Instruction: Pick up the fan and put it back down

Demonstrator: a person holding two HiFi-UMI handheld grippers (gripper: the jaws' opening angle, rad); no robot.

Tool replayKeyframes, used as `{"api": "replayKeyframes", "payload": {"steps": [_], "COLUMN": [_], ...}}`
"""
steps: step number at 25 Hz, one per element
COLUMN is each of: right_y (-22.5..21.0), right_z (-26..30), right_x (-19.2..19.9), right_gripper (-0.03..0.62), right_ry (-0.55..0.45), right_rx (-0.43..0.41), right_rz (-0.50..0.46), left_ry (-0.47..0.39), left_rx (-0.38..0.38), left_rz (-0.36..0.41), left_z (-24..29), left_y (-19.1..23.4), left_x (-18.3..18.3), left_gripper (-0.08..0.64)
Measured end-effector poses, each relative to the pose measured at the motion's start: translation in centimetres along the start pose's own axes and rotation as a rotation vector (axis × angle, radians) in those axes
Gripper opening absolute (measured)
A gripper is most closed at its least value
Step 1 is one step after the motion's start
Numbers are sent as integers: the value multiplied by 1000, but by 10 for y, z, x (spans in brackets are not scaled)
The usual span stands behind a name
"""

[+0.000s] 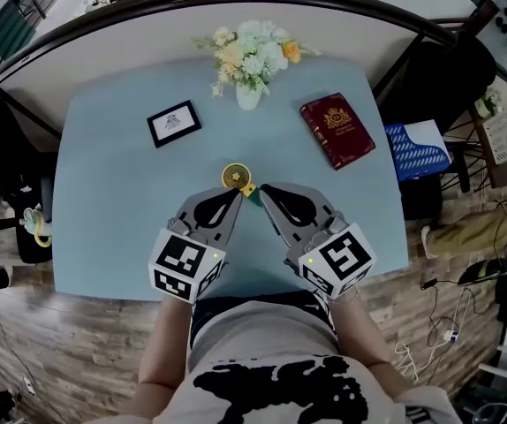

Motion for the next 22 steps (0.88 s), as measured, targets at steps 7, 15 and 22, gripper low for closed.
{"api": "replayKeyframes", "payload": {"steps": [7,15,22], "right_y": [-6,-3,0], "right_z": [0,2,5], "right_x": [6,10,10], "right_gripper": [3,3,3], "right_ry": [15,29,32], "right_rx": [10,-3,-15], "right_rz": [4,-1,5], "left_ry": [6,9,31], "left_rx": [5,2,27], "left_rz": [-4,-7,-12], "left_z": [3,2,1], "left_y": [0,1,-3], "left_x": [1,3,8], "left_gripper": [11,11,11]}}
Point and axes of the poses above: the fingertips, and each gripper's own axes: z forward along the fingers, y to its left, x out of its underside, the point moved 1 cm from there along -z, backward along the fingers, and after that the axes turned 9 degrees about -y, right-handed, at the moved point
